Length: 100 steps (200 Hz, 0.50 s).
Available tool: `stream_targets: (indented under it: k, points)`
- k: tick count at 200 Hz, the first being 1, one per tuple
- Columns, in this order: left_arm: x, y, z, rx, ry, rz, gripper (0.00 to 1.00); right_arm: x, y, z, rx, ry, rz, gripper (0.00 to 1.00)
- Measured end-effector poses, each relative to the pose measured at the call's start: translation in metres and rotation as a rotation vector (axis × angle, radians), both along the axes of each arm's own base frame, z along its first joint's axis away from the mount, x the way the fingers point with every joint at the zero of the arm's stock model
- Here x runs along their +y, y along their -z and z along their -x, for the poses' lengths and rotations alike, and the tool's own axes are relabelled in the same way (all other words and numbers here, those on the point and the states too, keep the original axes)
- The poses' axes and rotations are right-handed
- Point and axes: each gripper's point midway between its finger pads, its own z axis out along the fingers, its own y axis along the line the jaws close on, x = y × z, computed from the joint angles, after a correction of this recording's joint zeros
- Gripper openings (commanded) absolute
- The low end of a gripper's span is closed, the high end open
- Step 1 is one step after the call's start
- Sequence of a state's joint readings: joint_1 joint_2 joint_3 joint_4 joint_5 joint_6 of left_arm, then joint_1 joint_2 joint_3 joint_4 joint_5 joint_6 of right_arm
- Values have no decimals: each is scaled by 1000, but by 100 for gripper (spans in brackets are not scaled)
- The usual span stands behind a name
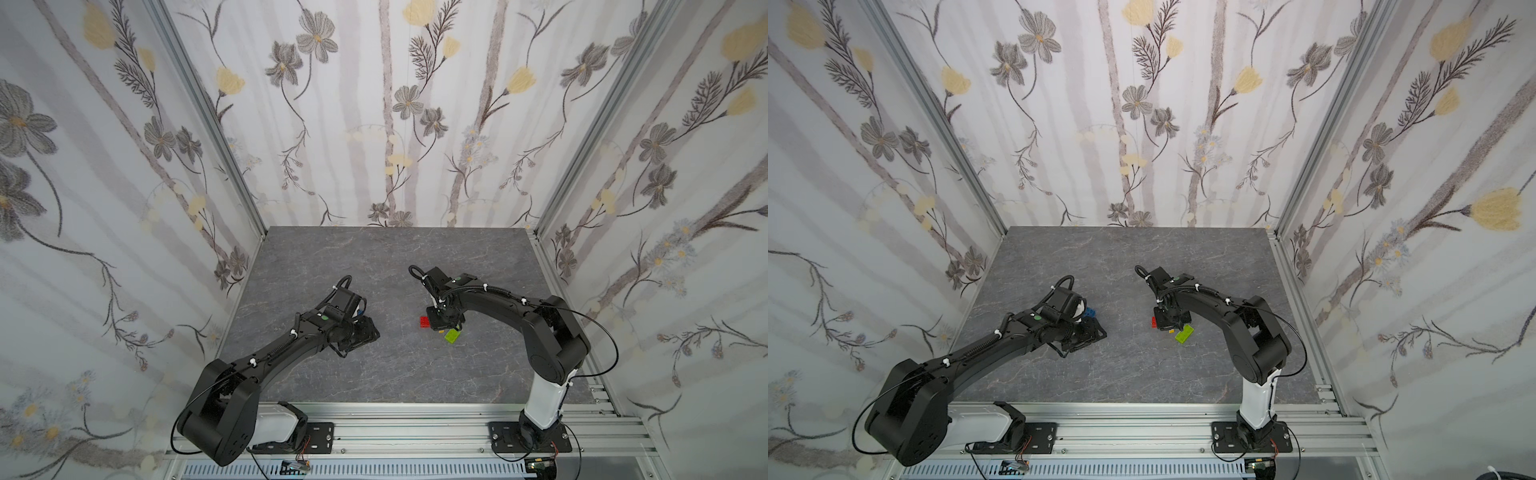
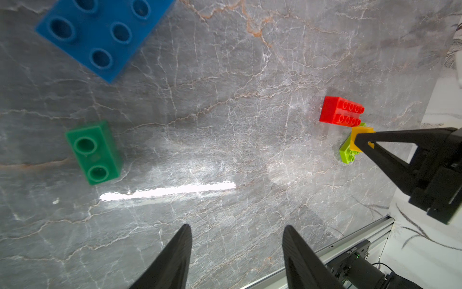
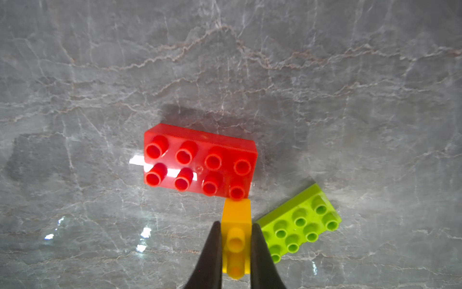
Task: Assemble the number 5 with lego
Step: Assemble the lego brick with the lego brick.
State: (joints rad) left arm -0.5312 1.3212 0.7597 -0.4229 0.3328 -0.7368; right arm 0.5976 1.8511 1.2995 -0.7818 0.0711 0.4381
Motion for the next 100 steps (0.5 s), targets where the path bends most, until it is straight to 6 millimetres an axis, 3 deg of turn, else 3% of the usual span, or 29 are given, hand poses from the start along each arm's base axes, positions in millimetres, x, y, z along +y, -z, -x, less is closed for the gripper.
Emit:
stream_targets:
  k: [54, 100]
  points:
    - [-2, -2, -3, -6, 3, 2, 59, 6, -23, -15, -64, 29, -47, 14]
    - [-2, -2, -3, -6, 8, -1, 59, 6, -18, -26, -63, 45, -43, 14]
